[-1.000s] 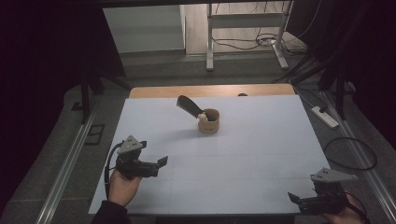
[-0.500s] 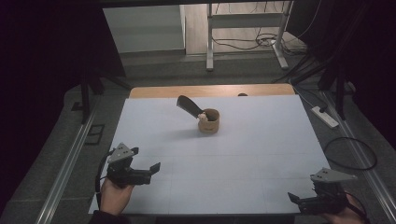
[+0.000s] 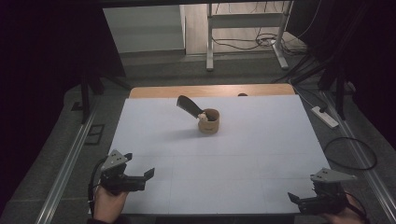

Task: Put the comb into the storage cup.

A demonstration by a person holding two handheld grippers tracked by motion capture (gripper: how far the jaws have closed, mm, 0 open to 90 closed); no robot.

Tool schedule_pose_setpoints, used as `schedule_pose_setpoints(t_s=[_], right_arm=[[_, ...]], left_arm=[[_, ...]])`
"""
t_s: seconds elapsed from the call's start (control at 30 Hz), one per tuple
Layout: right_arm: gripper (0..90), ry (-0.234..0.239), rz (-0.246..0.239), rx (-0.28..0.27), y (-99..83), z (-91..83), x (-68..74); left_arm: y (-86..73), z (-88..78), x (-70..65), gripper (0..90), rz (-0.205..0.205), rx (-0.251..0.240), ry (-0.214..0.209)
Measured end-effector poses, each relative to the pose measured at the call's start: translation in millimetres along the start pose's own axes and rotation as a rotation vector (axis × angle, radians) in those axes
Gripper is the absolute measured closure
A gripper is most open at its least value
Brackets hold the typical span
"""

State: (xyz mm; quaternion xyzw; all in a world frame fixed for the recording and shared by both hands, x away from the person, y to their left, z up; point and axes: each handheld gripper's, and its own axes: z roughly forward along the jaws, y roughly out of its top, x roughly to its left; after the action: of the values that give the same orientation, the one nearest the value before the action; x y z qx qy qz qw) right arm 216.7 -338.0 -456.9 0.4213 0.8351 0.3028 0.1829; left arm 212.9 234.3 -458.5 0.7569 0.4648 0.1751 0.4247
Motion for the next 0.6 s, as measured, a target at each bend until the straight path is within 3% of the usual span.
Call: schedule_pose_setpoints(t_s=[0.37, 0.6], right_arm=[[0.0, -0.002, -0.001, 0.003, 0.1, -0.1, 0.0], [0.0, -0.004, 0.001, 0.003, 0.2, 0.1, 0.1]], left_arm=[[-13.6, -10.1, -0.2, 0.0, -0.025, 0.012, 0.040], [-21.9, -15.6, -1.1, 0.0, -0.018, 0.031, 0.072]])
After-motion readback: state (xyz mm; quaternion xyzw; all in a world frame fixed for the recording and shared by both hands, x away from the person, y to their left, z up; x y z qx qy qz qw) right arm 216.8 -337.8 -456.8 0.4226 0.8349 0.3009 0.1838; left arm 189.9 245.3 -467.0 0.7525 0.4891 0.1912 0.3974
